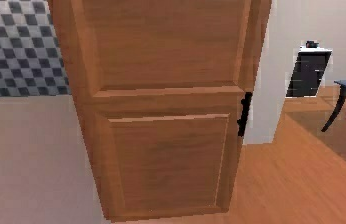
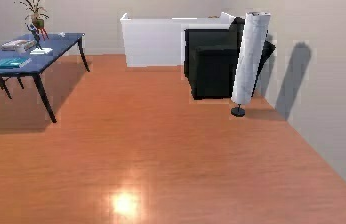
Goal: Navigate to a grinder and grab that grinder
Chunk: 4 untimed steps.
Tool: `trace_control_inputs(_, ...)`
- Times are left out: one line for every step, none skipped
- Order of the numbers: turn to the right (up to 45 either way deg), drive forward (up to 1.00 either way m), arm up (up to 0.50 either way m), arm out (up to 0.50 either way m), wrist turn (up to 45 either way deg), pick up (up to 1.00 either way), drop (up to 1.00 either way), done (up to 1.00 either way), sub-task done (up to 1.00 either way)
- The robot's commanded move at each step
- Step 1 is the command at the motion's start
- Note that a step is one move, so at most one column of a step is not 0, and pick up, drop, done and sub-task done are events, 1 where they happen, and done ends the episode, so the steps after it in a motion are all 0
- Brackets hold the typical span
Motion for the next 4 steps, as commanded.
trace_control_inputs(3.0,0.0,0.0,0.0,0.0,0.0,0.0,0.0,0.0)
trace_control_inputs(0.0,0.3,0.0,0.0,0.0,0.0,0.0,0.0,0.0)
trace_control_inputs(-45.0,0.0,0.0,0.0,0.0,0.0,0.0,0.0,0.0)
trace_control_inputs(-27.0,0.0,0.0,0.0,0.0,0.0,0.0,0.0,0.0)
